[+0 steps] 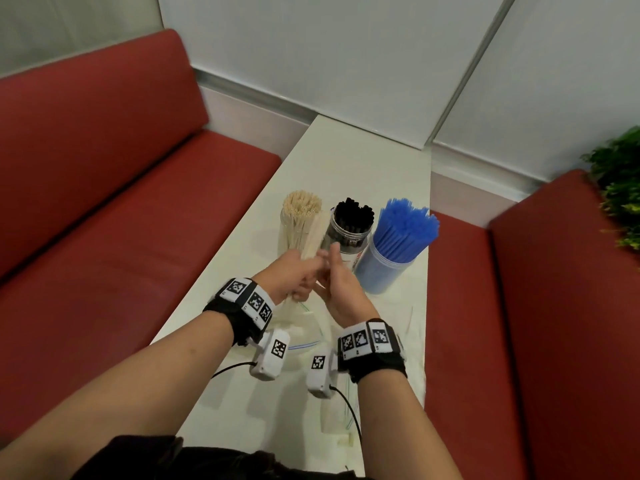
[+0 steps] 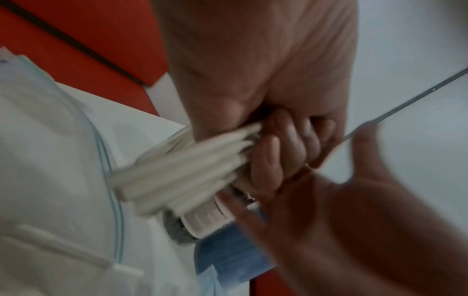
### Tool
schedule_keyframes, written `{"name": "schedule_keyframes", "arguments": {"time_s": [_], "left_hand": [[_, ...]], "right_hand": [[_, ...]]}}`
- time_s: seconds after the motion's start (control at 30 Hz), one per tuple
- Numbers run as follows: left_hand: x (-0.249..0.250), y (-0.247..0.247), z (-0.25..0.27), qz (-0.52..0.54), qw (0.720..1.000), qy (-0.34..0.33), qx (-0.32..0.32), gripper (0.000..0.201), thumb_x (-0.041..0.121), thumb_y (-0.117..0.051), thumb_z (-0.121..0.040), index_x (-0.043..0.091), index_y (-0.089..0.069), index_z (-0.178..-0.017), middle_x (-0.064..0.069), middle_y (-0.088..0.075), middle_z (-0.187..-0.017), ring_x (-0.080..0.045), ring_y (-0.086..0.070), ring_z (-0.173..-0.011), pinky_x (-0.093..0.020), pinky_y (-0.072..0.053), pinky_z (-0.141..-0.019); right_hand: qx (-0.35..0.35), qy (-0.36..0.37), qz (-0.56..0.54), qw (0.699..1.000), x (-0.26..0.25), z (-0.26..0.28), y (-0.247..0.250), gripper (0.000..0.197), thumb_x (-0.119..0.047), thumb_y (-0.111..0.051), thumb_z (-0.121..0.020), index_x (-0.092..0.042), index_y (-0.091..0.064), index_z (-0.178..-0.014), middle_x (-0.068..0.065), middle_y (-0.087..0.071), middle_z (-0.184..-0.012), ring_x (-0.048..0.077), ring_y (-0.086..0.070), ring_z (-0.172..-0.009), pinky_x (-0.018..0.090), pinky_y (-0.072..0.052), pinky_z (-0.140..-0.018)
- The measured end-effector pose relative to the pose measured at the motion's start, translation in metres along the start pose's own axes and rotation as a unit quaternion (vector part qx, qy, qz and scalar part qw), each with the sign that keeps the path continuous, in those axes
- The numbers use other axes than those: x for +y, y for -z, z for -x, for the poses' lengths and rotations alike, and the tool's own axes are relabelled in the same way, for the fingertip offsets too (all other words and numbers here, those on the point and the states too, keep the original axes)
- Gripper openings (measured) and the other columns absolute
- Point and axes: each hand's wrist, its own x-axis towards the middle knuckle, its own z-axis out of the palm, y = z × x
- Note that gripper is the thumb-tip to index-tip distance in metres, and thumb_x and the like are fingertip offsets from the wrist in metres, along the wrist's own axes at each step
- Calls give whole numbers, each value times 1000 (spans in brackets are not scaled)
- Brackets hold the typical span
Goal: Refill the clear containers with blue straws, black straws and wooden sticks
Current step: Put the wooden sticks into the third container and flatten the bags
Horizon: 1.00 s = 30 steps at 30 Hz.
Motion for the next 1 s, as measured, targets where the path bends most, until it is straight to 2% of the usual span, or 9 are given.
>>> {"name": "schedule_keyframes", "arguments": {"time_s": [0.07,0.13,0.23,0.43,0.5,0.6,0.73,0.87,1.0], "left_hand": [[-6,2,3,-50,994,46,-89,39,20,-60,-79,22,-36,-49,0,-26,-42,-11,-21,-34,-17,-22,-41],[-12,2,7,-96,979,90,-158,39,19,-59,-73,22,-31,-46,1,-25,-44,-12,-21,-36,-19,-23,-42],[-23,6,4,-120,974,102,-163,45,20,-69,-78,20,-35,-49,-2,-29,-48,-14,-26,-41,-24,-31,-46],[-49,28,0,-240,959,110,-99,42,39,-79,-71,22,-45,-52,-1,-42,-45,-16,-36,-40,-23,-31,-45],[-52,27,-3,-209,968,104,-91,43,39,-82,-70,24,-46,-51,0,-43,-46,-16,-37,-41,-21,-33,-44],[-54,31,-4,-204,970,112,-69,38,39,-85,-69,21,-53,-58,-2,-48,-52,-16,-44,-47,-24,-45,-50],[-55,40,-5,-47,989,110,-92,21,6,-81,-76,7,-63,-85,-9,-58,-72,-23,-58,-64,-35,-57,-70],[-51,38,-7,48,987,91,-124,24,-7,-74,-78,9,-60,-89,-2,-58,-76,-19,-61,-76,-33,-55,-76],[-57,38,-8,98,985,88,-114,24,-5,-75,-78,10,-60,-90,-1,-56,-78,-14,-61,-76,-29,-53,-73]], "right_hand": [[-71,27,-14,997,-11,1,1,55,-55,-54,-96,-8,-68,-121,8,-75,-114,33,-63,-108,52,-47,-106],[-85,36,29,995,-20,3,-1,35,-37,-63,-97,-8,-75,-81,15,-76,-101,34,-70,-108,41,-56,-97],[-57,50,99,992,-26,5,-2,44,-26,-63,-100,-11,-62,-58,17,-75,-85,30,-73,-100,35,-56,-92],[-128,-52,296,945,-50,-1,11,7,-16,-72,-91,-13,-77,-88,15,-78,-92,26,-73,-79,37,-62,-80],[-129,-63,304,942,-57,-6,11,3,-7,-74,-88,-7,-77,-90,18,-78,-90,33,-73,-79,42,-62,-85],[-88,-30,298,950,-70,-16,9,8,-2,-75,-86,3,-72,-91,18,-77,-84,33,-75,-74,35,-64,-74],[-75,-9,312,947,-74,-22,3,13,-1,-73,-85,10,-71,-92,15,-76,-79,31,-76,-72,27,-61,-61],[-70,-9,302,951,-66,-20,-2,18,1,-73,-85,13,-69,-97,28,-73,-95,46,-74,-88,47,-62,-83],[-84,-21,312,946,-67,-22,0,18,1,-73,-86,13,-69,-100,29,-72,-100,46,-73,-92,47,-61,-87]]}}
